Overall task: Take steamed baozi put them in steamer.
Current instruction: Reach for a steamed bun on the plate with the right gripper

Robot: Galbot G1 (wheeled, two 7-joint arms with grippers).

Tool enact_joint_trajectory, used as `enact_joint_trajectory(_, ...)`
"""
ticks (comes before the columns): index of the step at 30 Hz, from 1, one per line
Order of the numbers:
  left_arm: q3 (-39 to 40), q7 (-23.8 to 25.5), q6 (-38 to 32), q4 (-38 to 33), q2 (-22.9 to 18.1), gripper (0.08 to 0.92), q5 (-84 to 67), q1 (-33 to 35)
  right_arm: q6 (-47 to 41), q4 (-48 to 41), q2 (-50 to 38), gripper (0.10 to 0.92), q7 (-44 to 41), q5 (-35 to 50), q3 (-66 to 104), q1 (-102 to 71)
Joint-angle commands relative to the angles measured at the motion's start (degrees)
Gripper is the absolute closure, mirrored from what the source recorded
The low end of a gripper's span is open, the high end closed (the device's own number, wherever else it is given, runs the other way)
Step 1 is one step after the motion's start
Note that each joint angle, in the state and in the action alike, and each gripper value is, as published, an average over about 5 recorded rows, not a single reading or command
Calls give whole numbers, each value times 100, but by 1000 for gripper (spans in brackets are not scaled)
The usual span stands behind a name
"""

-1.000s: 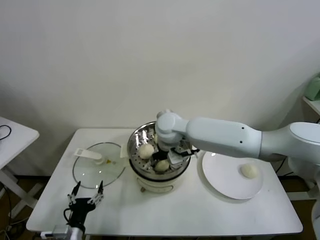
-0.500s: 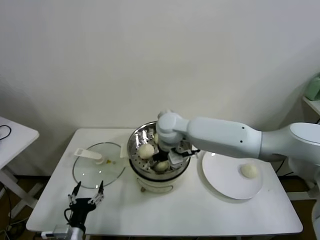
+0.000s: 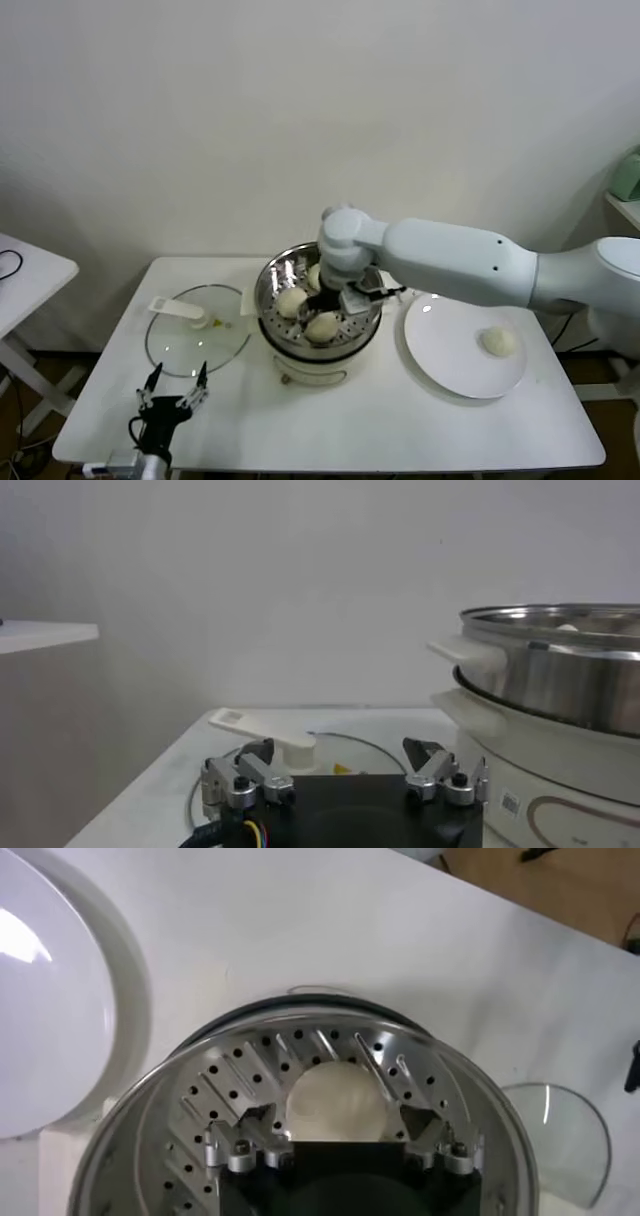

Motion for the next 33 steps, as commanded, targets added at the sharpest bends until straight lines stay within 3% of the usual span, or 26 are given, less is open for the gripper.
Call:
enact_joint_trajectory(1,21,-34,-29,7,37,177,-5,-28,-292,-376,-293,203,-256,1303,69,844)
enact_joint_trajectory(8,2,-218,-283,34,89,177,-273,-55,-2325,-476,-1174,203,-184,3265,-1074,2266)
enact_joint_trajectory(15,0,-208,-239,-14,131,177,-285,-100,-3714,-880,-2359,203,-293,4461,-1479,2071)
enact_joint_trajectory(25,20,-195,-204,-41,88,177,-243,-118,-4044,-1463,-3529,203,-334,3490,110,-17)
enact_joint_trajectory(33,26,-181,-167,-144,44,177,-177,-91,-3963,-2387,-3477,203,-406,2472,1705,-1879)
